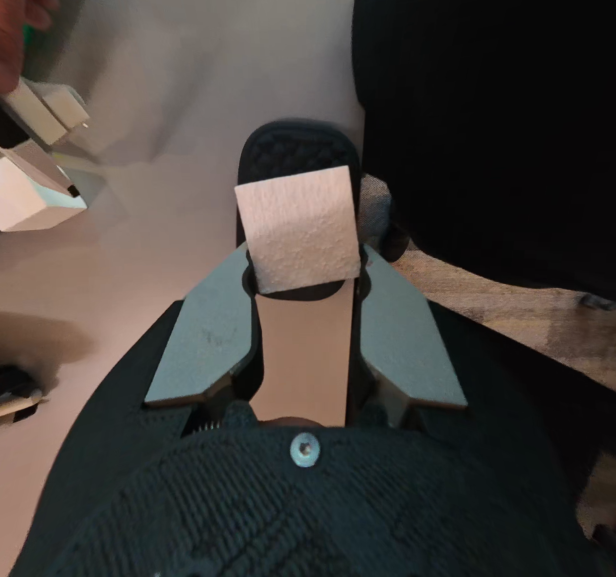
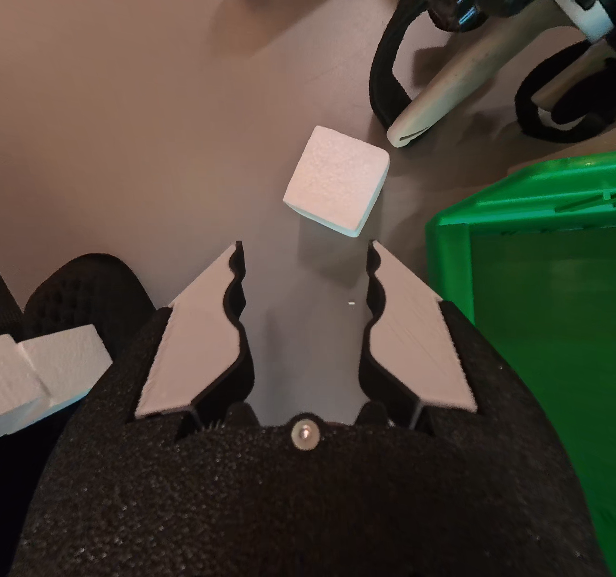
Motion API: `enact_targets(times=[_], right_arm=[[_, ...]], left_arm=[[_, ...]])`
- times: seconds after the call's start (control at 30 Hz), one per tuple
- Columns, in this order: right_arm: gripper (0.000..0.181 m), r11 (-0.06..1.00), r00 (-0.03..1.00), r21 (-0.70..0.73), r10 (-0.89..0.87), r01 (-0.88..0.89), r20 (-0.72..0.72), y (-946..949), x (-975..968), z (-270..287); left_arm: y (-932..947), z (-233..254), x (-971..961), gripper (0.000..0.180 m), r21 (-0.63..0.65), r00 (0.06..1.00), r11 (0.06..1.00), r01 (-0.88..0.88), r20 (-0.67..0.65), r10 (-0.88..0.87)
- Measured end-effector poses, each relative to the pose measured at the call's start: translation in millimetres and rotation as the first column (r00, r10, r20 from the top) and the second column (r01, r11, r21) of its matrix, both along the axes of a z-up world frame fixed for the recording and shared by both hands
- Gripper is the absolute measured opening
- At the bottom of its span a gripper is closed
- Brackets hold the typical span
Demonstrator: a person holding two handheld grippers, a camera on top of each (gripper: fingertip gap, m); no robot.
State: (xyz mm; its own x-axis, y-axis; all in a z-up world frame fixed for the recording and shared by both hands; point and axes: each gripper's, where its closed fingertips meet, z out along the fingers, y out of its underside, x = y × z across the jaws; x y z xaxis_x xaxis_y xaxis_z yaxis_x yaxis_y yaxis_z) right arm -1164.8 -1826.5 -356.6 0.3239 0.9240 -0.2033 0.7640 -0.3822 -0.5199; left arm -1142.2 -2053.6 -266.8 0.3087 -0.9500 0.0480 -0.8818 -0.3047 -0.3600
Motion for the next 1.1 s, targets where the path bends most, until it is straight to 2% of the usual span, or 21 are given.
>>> enact_targets(times=[0.1, 0.3, 0.47, 0.5, 0.53, 0.6, 0.73, 0.9, 1.0, 1.1], right_arm=[[0.073, 1.0, 1.0, -0.001, -0.001, 0.001, -0.002, -1, -1, 1], [0.078, 0.999, 1.0, 0.025, -0.023, 0.023, 0.002, 2, -15, -2], [0.084, 0.995, 0.994, 0.054, -0.083, 0.08, 0.071, 17, -28, -20], [0.081, 0.996, 0.993, 0.051, -0.083, 0.08, 0.079, 18, -30, -24], [0.068, 0.995, 0.993, 0.054, -0.085, 0.08, 0.085, 20, -30, -28], [0.062, 0.996, 0.994, 0.042, -0.078, 0.075, 0.081, 21, -31, -29], [0.062, 0.998, 1.0, 0.047, 0.031, -0.031, 0.006, 8, -31, 0], [0.062, 0.948, 0.941, 0.047, 0.32, -0.316, -0.114, -57, -24, 97], [0.062, 0.856, 0.845, 0.052, 0.517, -0.515, -0.135, -114, -12, 159], [0.062, 0.739, 0.736, 0.06, 0.674, -0.671, -0.064, -164, 5, 187]], left_arm=[[3, -7, -3, 0.059, 0.031, 1.0, 1.0, -0.003, -0.012, 0.003], [4, -11, -6, 0.084, 0.071, 0.999, 0.996, -0.048, -0.021, 0.05], [2, 5, -12, 0.087, 0.119, 0.992, 0.985, -0.126, 0.015, 0.126], [1, 11, -14, 0.088, 0.136, 0.988, 0.978, -0.157, 0.028, 0.154], [1, 16, -17, 0.088, 0.156, 0.981, 0.969, -0.193, 0.048, 0.188], [-1, 28, -27, 0.088, 0.201, 0.959, 0.939, -0.28, 0.09, 0.267], [-5, 46, -61, 0.085, 0.287, 0.865, 0.816, -0.502, 0.189, 0.466], [-9, 41, -113, 0.085, 0.271, 0.643, 0.583, -0.766, 0.286, 0.711], [-13, 27, -130, 0.084, 0.276, 0.561, 0.495, -0.824, 0.278, 0.78], [-14, 17, -139, 0.079, 0.298, 0.508, 0.426, -0.855, 0.305, 0.806]])
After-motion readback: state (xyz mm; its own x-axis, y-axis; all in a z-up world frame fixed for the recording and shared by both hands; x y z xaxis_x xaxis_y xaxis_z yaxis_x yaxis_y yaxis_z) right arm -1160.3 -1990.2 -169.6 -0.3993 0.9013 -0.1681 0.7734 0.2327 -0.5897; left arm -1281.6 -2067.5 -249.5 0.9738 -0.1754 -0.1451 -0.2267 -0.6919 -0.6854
